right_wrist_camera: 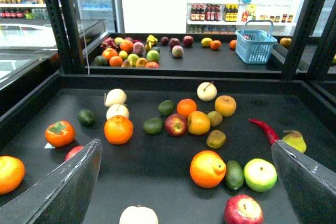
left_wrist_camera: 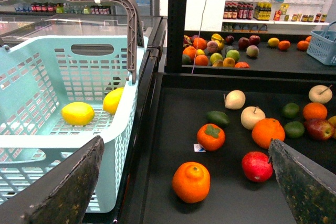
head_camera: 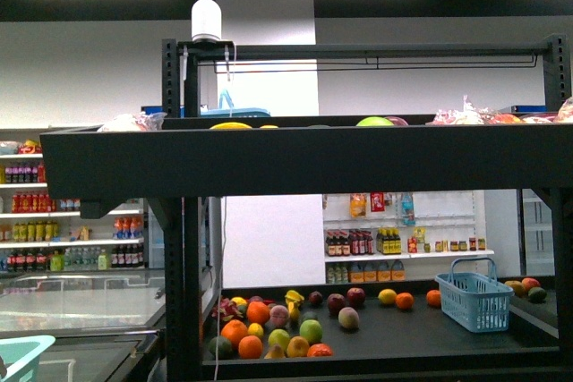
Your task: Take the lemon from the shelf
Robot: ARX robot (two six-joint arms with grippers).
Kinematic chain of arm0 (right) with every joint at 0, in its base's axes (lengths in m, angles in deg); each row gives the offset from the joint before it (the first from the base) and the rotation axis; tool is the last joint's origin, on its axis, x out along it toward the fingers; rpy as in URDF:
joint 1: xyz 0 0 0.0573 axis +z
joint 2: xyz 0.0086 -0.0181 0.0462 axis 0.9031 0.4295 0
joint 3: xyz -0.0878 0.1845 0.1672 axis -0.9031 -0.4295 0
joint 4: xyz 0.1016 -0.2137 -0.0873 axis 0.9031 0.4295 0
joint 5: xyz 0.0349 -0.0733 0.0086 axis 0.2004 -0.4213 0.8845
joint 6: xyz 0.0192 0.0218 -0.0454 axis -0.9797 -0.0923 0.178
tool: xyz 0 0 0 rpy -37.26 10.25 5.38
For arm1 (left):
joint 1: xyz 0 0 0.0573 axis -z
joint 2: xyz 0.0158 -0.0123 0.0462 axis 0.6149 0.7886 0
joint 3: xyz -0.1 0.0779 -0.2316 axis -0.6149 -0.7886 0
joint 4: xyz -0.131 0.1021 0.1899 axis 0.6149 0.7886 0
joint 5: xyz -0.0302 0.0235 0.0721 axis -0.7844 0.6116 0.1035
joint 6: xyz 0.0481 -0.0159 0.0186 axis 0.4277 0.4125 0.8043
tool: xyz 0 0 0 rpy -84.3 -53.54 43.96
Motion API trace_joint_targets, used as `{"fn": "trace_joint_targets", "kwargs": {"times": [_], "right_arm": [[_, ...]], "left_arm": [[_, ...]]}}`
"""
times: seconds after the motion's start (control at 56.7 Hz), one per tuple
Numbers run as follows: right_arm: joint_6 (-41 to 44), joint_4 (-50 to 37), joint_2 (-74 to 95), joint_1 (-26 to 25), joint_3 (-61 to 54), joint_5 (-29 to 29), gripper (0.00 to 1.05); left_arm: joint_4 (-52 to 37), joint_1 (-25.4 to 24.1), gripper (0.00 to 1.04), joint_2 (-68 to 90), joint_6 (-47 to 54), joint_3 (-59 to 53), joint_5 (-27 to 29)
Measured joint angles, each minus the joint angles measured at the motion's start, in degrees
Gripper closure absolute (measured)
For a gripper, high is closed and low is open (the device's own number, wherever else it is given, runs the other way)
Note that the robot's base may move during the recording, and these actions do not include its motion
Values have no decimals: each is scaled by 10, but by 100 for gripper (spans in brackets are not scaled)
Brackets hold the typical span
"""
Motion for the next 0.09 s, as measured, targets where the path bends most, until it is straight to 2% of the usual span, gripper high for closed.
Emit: {"fn": "trace_joint_targets", "kwargs": {"times": [0.088], "right_arm": [[0,0,0,0,0,0,7]], "left_arm": [[0,0,8,0,0,0,0]]}}
